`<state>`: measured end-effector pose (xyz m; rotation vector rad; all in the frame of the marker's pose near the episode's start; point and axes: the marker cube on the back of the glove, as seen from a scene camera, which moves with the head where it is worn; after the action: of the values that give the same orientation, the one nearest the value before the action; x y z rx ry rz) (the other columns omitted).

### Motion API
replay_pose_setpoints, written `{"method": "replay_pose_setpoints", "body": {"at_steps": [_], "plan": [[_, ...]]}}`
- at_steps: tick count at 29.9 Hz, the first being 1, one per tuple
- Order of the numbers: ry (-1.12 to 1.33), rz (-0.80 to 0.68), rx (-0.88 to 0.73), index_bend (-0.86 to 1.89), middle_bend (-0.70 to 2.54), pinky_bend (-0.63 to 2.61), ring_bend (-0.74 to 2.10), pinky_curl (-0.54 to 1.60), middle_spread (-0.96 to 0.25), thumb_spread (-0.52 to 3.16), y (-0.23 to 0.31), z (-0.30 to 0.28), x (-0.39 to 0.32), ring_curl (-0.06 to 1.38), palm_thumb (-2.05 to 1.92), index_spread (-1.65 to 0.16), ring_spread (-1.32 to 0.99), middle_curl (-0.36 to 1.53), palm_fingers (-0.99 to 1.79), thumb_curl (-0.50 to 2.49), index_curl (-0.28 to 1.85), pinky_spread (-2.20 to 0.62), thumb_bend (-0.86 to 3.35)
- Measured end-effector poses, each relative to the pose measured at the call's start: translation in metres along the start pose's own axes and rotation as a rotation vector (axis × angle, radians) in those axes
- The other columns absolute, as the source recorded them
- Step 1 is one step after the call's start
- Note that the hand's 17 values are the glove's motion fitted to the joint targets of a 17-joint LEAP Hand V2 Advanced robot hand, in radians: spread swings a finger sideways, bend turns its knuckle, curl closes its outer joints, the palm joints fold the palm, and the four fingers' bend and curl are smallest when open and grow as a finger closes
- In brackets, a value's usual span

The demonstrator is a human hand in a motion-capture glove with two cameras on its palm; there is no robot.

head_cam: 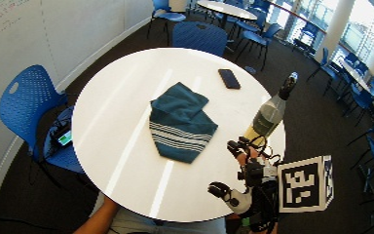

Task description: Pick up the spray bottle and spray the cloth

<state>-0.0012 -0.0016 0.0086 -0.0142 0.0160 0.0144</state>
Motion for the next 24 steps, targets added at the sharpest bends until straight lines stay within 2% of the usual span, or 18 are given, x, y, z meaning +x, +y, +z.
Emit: {"method": "replay_pose_setpoints", "body": {"at_steps": [24], "plan": [[0.021, 0.024, -0.017, 0.16, 0.18, 0.18, 0.32, 0.30, -0.10, 1.03, 0.0024, 0.0044, 0.0070, 0.32, 0.31, -0.41, -0.04, 0.32, 0.68, 0.27, 0.32, 0.22, -0.03]]}}
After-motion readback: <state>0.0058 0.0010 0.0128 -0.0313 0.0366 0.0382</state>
